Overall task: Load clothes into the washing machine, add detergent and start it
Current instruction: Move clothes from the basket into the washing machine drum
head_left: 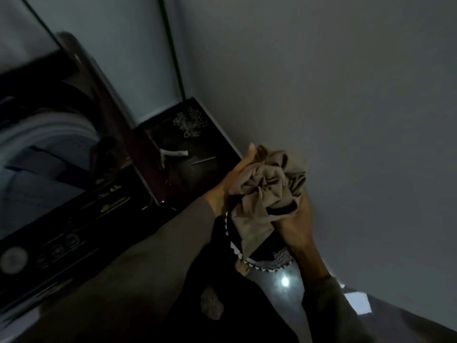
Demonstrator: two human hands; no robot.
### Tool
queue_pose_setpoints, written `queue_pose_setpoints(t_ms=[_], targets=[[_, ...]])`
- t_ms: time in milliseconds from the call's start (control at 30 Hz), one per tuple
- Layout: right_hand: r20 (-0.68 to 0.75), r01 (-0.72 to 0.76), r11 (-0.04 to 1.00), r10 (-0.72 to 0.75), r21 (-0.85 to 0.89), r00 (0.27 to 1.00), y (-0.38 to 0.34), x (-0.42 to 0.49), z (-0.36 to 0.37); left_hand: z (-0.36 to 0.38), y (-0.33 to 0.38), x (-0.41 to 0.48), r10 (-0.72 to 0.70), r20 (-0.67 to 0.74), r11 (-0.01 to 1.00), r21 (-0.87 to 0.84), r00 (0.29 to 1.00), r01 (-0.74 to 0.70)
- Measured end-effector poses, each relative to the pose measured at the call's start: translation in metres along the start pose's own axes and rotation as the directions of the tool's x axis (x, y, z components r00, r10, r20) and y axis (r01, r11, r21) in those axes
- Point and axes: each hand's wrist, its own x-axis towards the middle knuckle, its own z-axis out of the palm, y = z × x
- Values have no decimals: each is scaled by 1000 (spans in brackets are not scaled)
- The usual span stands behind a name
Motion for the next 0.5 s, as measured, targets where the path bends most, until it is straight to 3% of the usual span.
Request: queue_pose_setpoints(t_ms=[67, 133, 167, 300, 400, 500], targets=[[-16, 32, 999, -32, -12, 999, -18, -2, 4, 6, 22, -32, 160, -218, 978, 169, 963, -125], [-11, 74, 997, -74, -25, 997, -43, -1, 22, 3, 39, -68, 337, -435, 930, 294, 835, -222], [-12, 93, 995, -94, -32, 996, -52, -1, 31, 2, 47, -87, 408, -479, 907, 312, 777, -283], [-27, 196, 980, -197, -22, 980, -81, 3, 82, -17, 77, -161, 596, -376, 800, 352, 709, -486], [-20, 233, 972, -233, 22, 972, -100, 4, 136, -43, 90, -201, 583, -261, 787, 417, 769, -455], [59, 218, 974, -222, 61, 973, -113, -8, 193, -70, 99, -232, 557, -272, 823, 304, 785, -479]])
